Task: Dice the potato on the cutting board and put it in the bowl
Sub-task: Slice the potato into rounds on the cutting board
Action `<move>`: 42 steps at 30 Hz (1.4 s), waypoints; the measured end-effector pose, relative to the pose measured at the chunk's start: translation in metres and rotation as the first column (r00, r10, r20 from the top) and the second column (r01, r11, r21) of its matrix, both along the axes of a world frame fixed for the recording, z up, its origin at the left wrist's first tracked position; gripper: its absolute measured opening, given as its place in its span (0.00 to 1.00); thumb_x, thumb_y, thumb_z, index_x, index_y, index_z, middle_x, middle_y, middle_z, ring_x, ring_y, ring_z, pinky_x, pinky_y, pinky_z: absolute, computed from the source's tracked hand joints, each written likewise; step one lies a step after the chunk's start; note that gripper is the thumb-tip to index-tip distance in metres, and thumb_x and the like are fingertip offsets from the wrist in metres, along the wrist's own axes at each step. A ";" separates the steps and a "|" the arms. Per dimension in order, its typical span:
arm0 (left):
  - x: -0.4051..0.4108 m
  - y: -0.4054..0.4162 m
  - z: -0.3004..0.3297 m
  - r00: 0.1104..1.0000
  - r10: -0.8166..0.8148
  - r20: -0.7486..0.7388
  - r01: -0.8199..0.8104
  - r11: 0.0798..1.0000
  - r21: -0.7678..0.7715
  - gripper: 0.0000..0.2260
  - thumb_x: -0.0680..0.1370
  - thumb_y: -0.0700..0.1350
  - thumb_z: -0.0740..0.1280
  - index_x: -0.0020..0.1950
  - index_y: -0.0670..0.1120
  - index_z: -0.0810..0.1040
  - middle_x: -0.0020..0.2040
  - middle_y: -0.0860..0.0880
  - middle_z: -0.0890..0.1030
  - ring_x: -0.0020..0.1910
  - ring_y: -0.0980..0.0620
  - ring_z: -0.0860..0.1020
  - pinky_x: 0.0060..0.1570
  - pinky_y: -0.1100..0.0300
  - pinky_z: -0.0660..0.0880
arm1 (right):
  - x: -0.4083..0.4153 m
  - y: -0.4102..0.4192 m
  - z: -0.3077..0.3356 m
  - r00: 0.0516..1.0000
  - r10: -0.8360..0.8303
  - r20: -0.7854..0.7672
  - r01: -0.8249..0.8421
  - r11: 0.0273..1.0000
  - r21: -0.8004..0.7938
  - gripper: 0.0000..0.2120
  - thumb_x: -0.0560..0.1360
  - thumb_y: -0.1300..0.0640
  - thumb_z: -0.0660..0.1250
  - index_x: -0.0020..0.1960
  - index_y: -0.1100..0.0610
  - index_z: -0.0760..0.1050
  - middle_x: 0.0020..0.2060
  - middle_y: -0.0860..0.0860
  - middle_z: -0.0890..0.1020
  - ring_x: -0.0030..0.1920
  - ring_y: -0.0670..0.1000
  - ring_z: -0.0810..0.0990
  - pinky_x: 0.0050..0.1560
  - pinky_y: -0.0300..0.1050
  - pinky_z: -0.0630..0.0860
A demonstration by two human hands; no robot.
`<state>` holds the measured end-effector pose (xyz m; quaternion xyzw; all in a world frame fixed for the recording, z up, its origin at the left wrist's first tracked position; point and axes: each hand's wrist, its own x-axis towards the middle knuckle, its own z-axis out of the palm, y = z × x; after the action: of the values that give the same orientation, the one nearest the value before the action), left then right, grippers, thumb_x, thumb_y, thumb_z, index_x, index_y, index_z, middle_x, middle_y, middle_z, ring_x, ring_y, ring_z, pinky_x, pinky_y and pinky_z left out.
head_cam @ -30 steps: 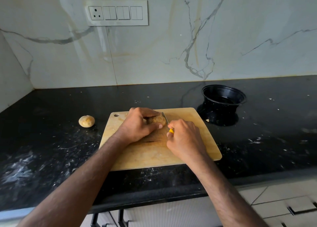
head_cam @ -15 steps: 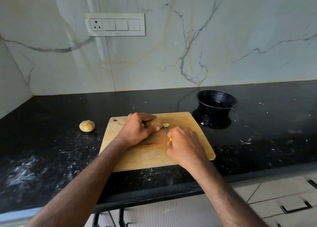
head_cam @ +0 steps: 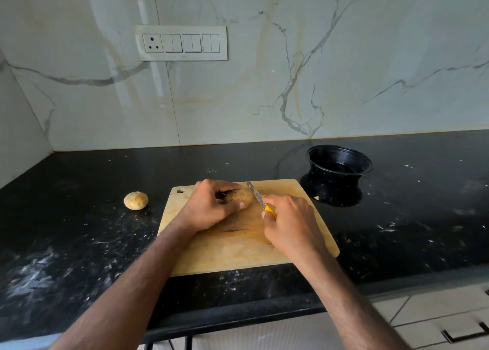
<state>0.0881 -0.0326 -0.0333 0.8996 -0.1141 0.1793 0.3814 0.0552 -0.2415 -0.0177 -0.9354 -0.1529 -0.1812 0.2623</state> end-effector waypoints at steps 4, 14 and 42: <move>0.001 -0.002 -0.001 1.000 -0.002 0.017 0.002 1.000 0.004 0.24 0.72 0.51 0.79 0.65 0.45 0.82 0.61 0.51 0.84 0.56 0.60 0.81 0.54 0.74 0.74 | -0.002 0.009 -0.002 0.999 0.030 0.041 -0.031 0.999 0.024 0.18 0.79 0.56 0.68 0.68 0.50 0.78 0.56 0.47 0.84 0.56 0.50 0.81 0.58 0.46 0.76; 0.001 -0.002 -0.001 0.999 -0.007 0.048 0.007 1.000 0.002 0.23 0.71 0.50 0.80 0.64 0.45 0.83 0.60 0.50 0.84 0.56 0.59 0.82 0.57 0.63 0.79 | 0.001 0.014 -0.002 0.998 0.024 0.057 -0.023 1.000 -0.015 0.18 0.79 0.56 0.68 0.69 0.51 0.78 0.59 0.47 0.83 0.58 0.48 0.81 0.58 0.42 0.75; -0.003 -0.008 0.002 0.995 0.013 0.097 -0.023 0.995 0.099 0.20 0.72 0.50 0.79 0.62 0.45 0.84 0.58 0.50 0.85 0.53 0.58 0.81 0.56 0.68 0.75 | -0.004 0.020 -0.005 0.996 0.033 -0.079 -0.036 0.999 -0.038 0.15 0.80 0.61 0.67 0.67 0.56 0.77 0.59 0.52 0.81 0.59 0.52 0.78 0.57 0.43 0.74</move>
<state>0.0852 -0.0411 -0.0316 0.9088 -0.1332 0.2200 0.3285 0.0509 -0.2212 -0.0228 -0.9441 -0.1620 -0.1366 0.2526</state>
